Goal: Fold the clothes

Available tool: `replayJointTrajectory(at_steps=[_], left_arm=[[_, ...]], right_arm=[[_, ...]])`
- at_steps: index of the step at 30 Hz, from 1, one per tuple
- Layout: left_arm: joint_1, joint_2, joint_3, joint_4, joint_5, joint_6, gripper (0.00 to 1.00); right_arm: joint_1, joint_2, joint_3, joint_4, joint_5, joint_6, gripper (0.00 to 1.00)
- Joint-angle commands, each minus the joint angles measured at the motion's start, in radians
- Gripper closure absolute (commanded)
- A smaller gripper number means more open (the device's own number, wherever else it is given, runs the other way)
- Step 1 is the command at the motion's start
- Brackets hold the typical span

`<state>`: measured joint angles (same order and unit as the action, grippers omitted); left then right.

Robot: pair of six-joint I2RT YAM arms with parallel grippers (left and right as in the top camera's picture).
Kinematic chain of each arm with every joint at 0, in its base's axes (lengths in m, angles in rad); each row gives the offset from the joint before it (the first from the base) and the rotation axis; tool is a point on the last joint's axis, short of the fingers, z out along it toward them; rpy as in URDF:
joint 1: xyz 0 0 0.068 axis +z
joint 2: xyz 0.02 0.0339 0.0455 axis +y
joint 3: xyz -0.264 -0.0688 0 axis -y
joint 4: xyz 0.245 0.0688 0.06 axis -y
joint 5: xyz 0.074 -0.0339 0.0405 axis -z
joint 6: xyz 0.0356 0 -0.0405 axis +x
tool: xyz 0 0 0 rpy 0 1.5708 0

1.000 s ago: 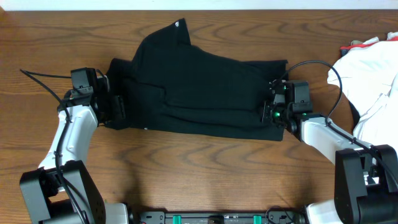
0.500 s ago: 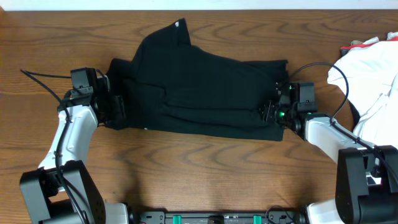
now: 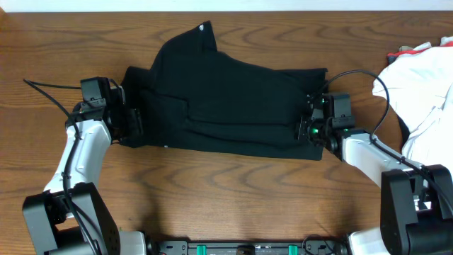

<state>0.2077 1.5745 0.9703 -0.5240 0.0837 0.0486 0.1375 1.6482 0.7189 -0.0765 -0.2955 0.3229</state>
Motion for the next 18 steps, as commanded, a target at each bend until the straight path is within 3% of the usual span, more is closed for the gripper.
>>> replayJointTrajectory(at_steps=[1,11,13,14,16,18], left_arm=[[0.004,-0.014,0.012,-0.003,0.011,-0.009,0.31],[0.004,-0.014,0.012,0.002,0.011,-0.009,0.30],[0.004,-0.014,0.012,0.002,0.011,-0.009,0.31],[0.004,-0.014,0.012,0.002,0.011,-0.009,0.31],[0.004,-0.014,0.012,0.001,0.011,-0.009,0.31],[0.004,-0.017,0.012,0.001,0.043,-0.008,0.31]], right_arm=[[-0.034,-0.038,0.014,0.008,0.006,0.014,0.99],[-0.072,-0.077,0.014,-0.033,0.021,0.013,0.98],[-0.072,-0.075,0.014,-0.032,0.031,0.013,0.92],[-0.072,-0.075,0.014,-0.032,0.035,0.013,0.85],[-0.072,-0.075,0.014,-0.035,0.038,0.013,0.62],[-0.072,-0.075,0.014,-0.042,0.038,0.012,0.53]])
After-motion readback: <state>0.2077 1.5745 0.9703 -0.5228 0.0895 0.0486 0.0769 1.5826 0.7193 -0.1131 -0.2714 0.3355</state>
